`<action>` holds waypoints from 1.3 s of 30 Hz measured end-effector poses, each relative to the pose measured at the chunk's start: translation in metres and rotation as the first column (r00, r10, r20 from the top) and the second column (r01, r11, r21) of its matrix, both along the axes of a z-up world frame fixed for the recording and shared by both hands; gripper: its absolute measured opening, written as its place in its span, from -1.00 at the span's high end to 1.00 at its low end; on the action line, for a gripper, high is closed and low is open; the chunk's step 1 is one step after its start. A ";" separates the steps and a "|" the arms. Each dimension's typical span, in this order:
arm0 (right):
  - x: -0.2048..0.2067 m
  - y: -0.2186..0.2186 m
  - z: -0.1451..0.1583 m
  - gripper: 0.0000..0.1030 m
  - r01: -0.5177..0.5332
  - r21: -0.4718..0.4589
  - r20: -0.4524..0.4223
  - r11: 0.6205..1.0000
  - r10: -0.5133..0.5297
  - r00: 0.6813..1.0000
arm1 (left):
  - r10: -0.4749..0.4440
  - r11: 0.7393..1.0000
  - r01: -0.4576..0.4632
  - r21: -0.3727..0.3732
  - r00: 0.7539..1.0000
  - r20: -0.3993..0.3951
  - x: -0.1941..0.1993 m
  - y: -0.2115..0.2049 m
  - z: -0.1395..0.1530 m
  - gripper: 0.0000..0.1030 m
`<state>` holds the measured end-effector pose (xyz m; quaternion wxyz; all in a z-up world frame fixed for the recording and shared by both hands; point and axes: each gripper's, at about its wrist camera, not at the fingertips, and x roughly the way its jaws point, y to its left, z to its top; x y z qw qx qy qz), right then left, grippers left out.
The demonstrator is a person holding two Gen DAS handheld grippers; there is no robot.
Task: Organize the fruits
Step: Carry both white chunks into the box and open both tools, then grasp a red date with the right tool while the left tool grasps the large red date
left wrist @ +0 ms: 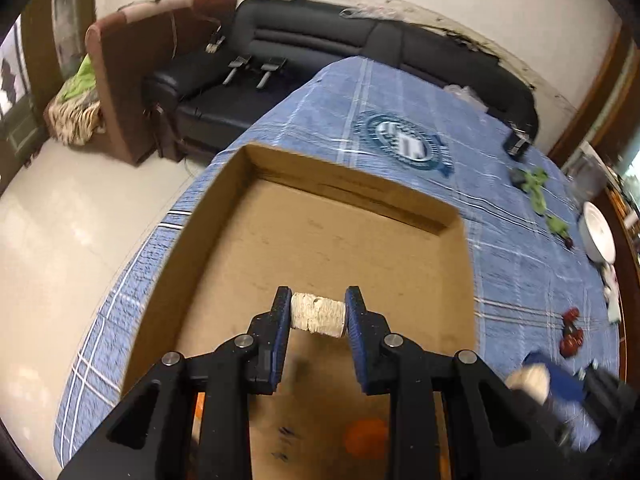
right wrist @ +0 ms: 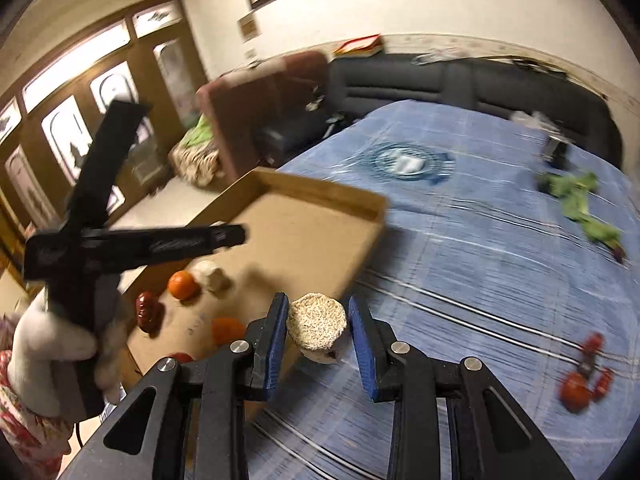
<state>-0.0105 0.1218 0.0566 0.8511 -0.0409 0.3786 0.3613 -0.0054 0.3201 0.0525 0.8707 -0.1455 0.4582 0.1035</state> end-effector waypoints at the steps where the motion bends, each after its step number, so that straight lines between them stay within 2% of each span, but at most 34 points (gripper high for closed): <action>1: 0.000 0.009 -0.002 0.32 -0.010 -0.009 -0.001 1.000 0.010 1.000 | 0.001 1.000 -0.002 -0.009 1.000 -0.016 0.005 0.006 -0.004 0.49; 6: 0.006 0.052 -0.020 0.32 -0.045 -0.078 -0.022 0.996 0.043 0.999 | 0.010 0.998 -0.013 -0.059 0.998 -0.059 0.017 0.019 -0.020 0.49; 11: 0.009 0.074 -0.035 0.31 -0.057 -0.135 -0.031 0.989 0.053 0.998 | 0.024 0.994 -0.029 -0.102 0.998 -0.056 0.020 0.026 -0.027 0.49; 13: 0.010 0.078 -0.038 0.31 -0.058 -0.145 -0.026 0.988 0.055 0.998 | 0.016 0.993 -0.022 -0.116 0.998 -0.054 0.019 0.024 -0.027 0.41; 18: 0.010 0.078 -0.037 0.26 -0.060 -0.129 -0.031 0.990 0.057 0.998 | 0.012 0.994 -0.014 -0.112 1.000 -0.019 0.010 0.021 -0.014 0.24; 22: 0.008 0.060 -0.025 0.25 -0.039 -0.088 -0.027 0.995 0.037 0.999 | 0.018 0.995 -0.013 -0.102 0.999 0.047 -0.010 0.014 0.012 0.09; 25: 0.002 0.026 -0.012 0.25 -0.006 -0.045 -0.021 0.999 0.005 1.000 | 0.015 0.995 -0.005 -0.098 0.994 0.104 -0.030 0.003 0.033 -0.09; 27: -0.002 -0.004 -0.004 0.26 0.026 -0.007 -0.023 1.000 -0.027 0.999 | -0.007 0.993 0.024 -0.116 0.990 0.143 -0.042 -0.012 0.046 -0.13; 32: -0.010 -0.095 0.008 0.26 0.166 0.038 -0.016 0.985 -0.165 0.986 | -0.109 0.974 0.151 -0.169 0.965 0.237 -0.061 -0.070 0.066 -0.34; 34: -0.009 -0.136 0.009 0.26 0.246 0.040 -0.016 0.969 -0.245 0.969 | -0.149 0.965 0.196 -0.177 0.957 0.250 -0.063 -0.093 0.067 -0.35; 39: 0.004 -0.235 -0.003 0.27 0.457 0.027 -0.047 0.889 -0.456 0.889 | -0.259 0.934 0.303 -0.188 0.940 0.224 -0.049 -0.159 0.046 -0.34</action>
